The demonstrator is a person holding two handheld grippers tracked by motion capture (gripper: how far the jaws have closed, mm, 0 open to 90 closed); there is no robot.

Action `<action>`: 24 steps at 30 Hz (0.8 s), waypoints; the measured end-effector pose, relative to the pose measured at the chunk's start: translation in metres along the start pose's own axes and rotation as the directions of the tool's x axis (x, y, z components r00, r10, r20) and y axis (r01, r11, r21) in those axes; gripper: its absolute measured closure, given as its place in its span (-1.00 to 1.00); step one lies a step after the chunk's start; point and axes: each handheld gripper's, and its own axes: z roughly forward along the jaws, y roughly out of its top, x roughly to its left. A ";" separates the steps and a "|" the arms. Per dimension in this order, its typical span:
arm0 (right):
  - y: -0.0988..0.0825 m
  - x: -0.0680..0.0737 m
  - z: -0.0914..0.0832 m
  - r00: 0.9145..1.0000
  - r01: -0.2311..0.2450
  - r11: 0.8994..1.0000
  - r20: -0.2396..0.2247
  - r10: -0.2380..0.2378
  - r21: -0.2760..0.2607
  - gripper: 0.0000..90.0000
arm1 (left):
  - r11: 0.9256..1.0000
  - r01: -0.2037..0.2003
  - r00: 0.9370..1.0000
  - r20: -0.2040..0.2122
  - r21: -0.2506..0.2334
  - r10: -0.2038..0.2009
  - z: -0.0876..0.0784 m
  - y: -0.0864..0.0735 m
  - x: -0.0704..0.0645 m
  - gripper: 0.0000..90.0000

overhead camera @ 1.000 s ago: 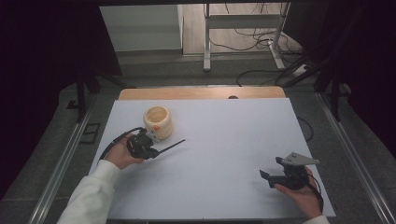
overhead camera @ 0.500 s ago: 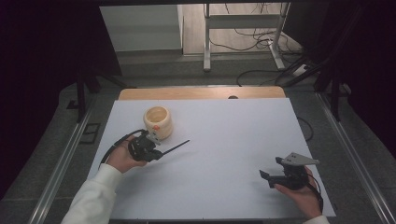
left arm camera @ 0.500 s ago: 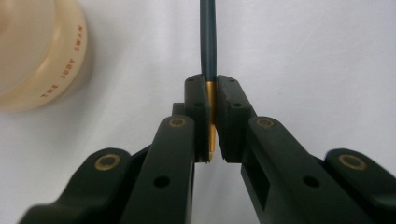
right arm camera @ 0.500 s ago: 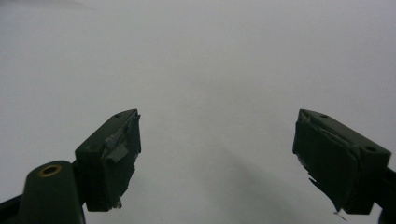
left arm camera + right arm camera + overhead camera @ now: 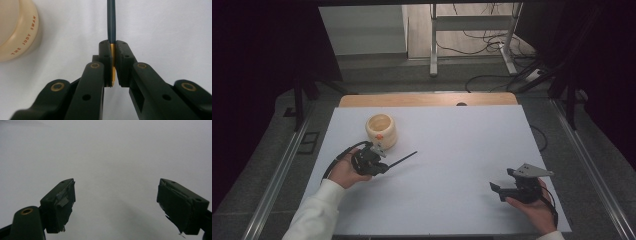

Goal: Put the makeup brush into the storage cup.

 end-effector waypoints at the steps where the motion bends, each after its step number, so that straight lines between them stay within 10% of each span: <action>1: 0.000 0.000 0.000 1.000 0.000 1.000 0.000 0.000 0.000 -0.65 | 1.000 0.002 1.000 0.002 -0.001 -0.002 0.000 0.000 -0.001 0.88; 24: 0.000 0.000 0.000 1.000 0.005 1.000 0.004 -0.005 0.002 -0.65 | 1.000 0.011 1.000 0.010 -0.025 -0.010 0.005 0.005 -0.016 0.88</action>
